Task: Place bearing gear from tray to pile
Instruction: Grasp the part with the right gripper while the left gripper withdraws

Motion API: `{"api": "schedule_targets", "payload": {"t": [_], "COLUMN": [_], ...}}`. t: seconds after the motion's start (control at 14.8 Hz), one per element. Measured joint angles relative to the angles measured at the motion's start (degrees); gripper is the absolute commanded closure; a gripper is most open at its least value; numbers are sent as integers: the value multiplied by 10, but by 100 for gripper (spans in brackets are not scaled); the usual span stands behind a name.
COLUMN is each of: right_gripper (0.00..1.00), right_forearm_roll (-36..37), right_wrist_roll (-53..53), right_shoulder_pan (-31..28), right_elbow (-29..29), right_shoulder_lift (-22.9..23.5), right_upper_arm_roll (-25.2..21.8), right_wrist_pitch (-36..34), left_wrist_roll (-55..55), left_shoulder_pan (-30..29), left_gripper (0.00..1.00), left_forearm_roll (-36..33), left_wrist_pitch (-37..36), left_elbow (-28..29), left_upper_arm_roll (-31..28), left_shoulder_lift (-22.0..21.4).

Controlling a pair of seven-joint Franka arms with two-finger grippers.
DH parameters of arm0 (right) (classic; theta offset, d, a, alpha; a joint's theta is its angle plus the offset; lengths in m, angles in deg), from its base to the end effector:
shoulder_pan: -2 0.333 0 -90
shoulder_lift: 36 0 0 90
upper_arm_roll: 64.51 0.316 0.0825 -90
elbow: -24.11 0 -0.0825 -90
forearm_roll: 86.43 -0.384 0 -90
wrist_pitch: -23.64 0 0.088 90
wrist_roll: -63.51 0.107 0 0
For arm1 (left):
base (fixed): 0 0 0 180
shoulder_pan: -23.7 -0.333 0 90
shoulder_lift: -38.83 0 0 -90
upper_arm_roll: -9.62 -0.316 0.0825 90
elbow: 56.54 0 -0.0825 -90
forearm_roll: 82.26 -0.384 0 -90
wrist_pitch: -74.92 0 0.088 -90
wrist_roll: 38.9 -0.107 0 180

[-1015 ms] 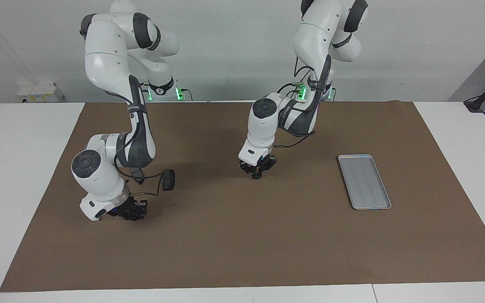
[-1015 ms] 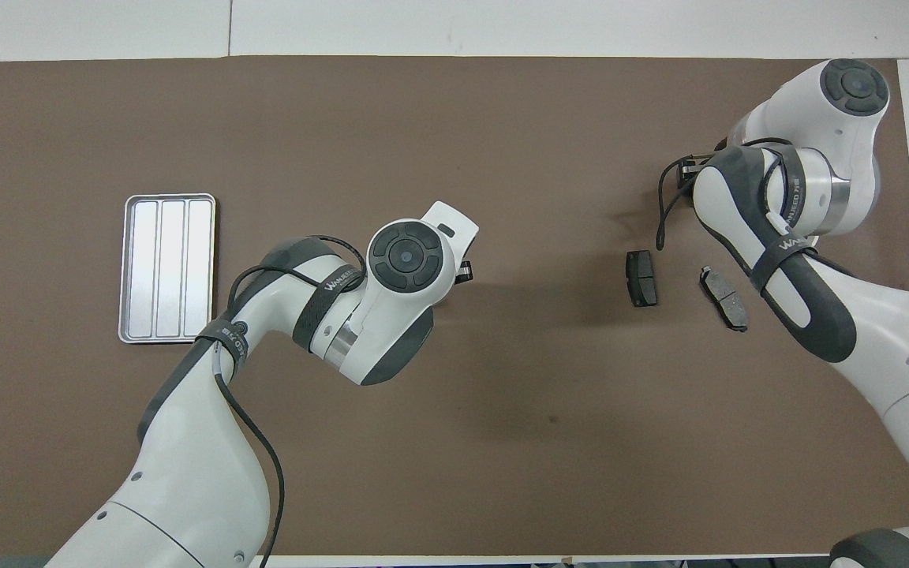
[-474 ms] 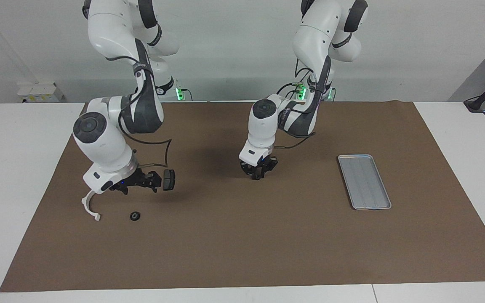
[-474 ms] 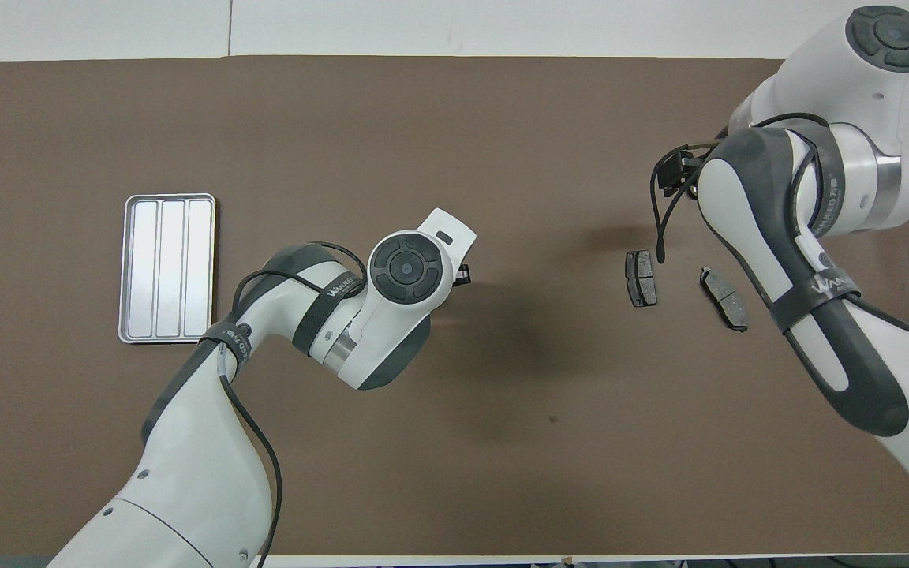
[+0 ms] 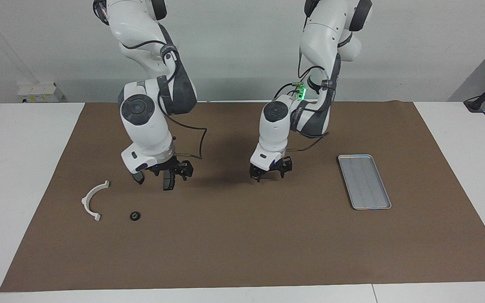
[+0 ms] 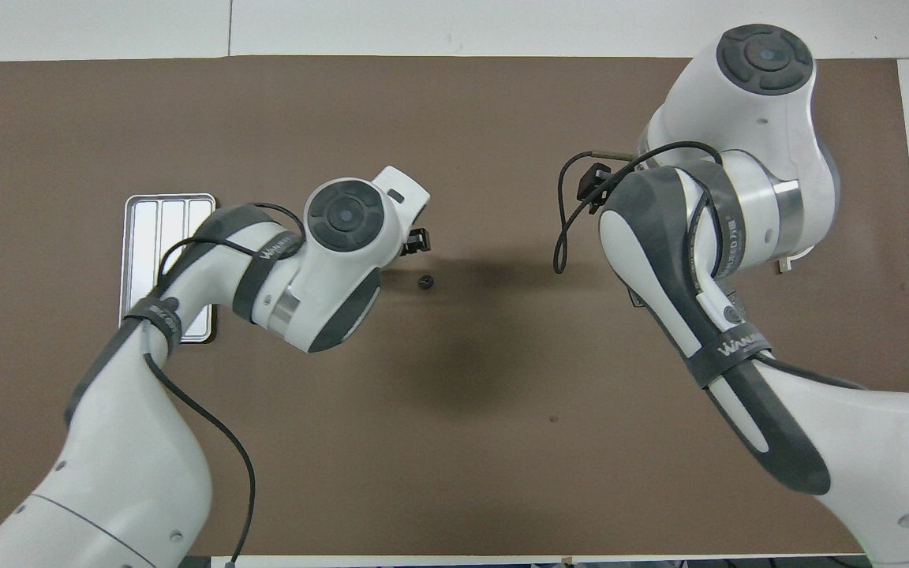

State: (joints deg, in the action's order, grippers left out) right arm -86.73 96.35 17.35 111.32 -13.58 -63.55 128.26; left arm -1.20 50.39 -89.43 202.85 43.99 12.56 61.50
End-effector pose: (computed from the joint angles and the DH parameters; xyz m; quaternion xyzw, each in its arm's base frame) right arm 0.6380 0.1856 0.4281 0.9885 -0.1449 -0.0421 0.0130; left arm 0.5780 -0.3209 0.3526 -0.9976 -0.0363 -0.0575 0.0111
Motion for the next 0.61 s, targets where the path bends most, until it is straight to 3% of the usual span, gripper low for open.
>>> {"api": "schedule_targets", "payload": {"t": [0.34, 0.61], "right_gripper": [0, 0], "right_forearm_roll": [0, 0], "right_wrist_roll": [203, 313], "right_shoulder_pan": [103, 166], "right_elbow": [3, -6], "right_shoulder_lift": [19, 72], "right_upper_arm_roll": [2, 2], "right_wrist_pitch": [33, 72], "left_wrist_roll": [-220, -378], "left_shoulder_pan": [-157, -265], "left_gripper": [0, 0], "left_forearm_roll": [0, 3], "left_wrist_pitch": [-109, -189], "left_elbow": [-59, -75], "left_upper_arm_roll": [-6, -7], "left_shoulder_lift": [-68, -120]}}
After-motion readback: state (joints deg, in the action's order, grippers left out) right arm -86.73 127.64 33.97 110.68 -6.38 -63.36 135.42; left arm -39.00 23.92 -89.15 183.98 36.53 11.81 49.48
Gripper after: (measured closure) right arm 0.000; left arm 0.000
